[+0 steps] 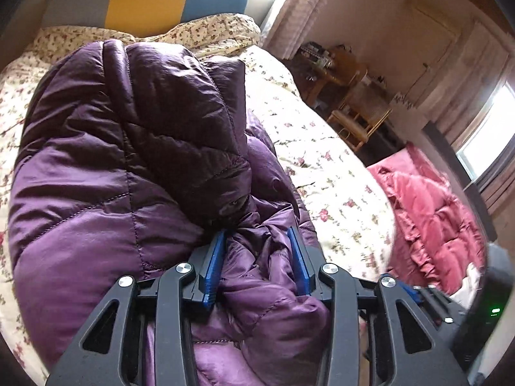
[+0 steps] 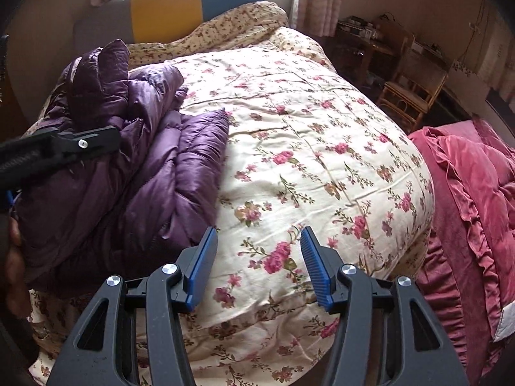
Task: Fold large clothes
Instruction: 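Open both grippers and release the folded jacket onto the bed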
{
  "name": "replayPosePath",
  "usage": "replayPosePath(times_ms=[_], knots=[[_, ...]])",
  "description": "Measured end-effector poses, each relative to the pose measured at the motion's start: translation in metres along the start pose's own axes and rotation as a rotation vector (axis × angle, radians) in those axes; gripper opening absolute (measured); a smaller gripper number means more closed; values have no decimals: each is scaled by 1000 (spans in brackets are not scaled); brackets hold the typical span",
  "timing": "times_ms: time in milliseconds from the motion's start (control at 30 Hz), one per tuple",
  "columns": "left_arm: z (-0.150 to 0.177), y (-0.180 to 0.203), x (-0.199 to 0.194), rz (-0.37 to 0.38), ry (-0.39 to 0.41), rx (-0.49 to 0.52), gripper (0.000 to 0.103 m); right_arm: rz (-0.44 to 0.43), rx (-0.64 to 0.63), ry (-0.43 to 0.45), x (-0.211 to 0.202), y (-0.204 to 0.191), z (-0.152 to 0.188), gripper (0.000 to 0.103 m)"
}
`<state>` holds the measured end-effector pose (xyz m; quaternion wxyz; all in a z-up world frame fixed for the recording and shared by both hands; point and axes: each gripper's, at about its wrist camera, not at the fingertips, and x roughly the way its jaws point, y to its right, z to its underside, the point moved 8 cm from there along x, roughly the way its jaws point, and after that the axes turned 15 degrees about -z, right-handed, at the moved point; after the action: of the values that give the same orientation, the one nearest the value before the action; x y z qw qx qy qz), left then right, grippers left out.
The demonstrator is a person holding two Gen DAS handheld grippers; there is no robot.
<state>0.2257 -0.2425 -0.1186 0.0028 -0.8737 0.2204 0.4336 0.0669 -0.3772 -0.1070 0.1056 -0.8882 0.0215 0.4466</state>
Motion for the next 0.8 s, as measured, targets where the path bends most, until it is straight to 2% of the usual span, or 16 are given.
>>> replayPosePath(times_ms=[200, 300, 433, 533, 700, 800], knots=[[9, 6, 20, -44, 1, 50, 39, 30, 20, -22, 2, 6, 7, 54], [8, 6, 15, -25, -2, 41, 45, 38, 16, -20, 0, 3, 10, 57], [8, 3, -2, 9, 5, 20, 53, 40, 2, -11, -4, -5, 11, 60], [6, 0, -28, 41, 41, -1, 65, 36, -7, -2, -8, -12, 10, 60], [5, -4, -61, 66, 99, -33, 68, 28, -38, 12, -15, -27, 8, 61], [7, -19, -81, 72, 126, -65, 68, 18, -53, 20, -19, -35, 8, 61]])
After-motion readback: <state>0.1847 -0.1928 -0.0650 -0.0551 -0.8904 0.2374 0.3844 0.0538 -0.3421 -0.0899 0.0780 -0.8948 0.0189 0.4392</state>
